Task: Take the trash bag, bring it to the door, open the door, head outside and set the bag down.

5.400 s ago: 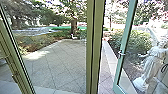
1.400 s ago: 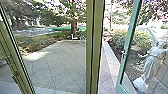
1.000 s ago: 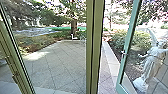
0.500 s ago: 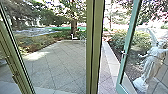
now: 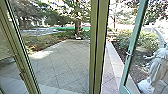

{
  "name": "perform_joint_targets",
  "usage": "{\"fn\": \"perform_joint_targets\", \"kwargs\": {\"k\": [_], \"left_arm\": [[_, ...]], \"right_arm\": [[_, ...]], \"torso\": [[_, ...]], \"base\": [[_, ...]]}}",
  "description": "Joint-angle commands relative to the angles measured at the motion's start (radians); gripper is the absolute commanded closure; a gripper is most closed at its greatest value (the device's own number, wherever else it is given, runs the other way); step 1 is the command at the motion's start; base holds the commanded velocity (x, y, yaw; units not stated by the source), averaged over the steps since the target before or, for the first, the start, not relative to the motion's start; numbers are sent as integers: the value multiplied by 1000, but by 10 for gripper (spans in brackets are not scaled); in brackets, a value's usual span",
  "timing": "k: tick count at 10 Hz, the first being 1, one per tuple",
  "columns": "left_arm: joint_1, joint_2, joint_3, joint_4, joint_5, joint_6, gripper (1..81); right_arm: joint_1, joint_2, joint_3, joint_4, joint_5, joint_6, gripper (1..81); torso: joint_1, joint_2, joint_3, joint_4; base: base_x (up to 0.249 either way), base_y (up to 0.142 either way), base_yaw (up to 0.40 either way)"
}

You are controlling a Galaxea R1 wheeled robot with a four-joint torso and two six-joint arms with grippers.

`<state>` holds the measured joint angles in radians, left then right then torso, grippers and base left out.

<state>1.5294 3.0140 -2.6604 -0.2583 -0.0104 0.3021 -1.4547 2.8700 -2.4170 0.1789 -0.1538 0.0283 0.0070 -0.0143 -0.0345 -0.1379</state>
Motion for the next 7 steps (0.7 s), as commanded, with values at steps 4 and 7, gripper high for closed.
{"fn": "perform_joint_targets", "kwargs": {"k": [4, 7], "left_arm": [[-45, -3, 0, 5, 60, 5, 811], [-54, 8, -39, -1, 58, 2, 811]], "right_arm": [[58, 13, -8, 7, -61, 9, 10], [26, 85, -100, -4, -61, 1, 10]], "torso": [[0, 0, 0, 85], [0, 0, 0, 93]], "base": [[0, 0, 0], [0, 0, 0]]}}
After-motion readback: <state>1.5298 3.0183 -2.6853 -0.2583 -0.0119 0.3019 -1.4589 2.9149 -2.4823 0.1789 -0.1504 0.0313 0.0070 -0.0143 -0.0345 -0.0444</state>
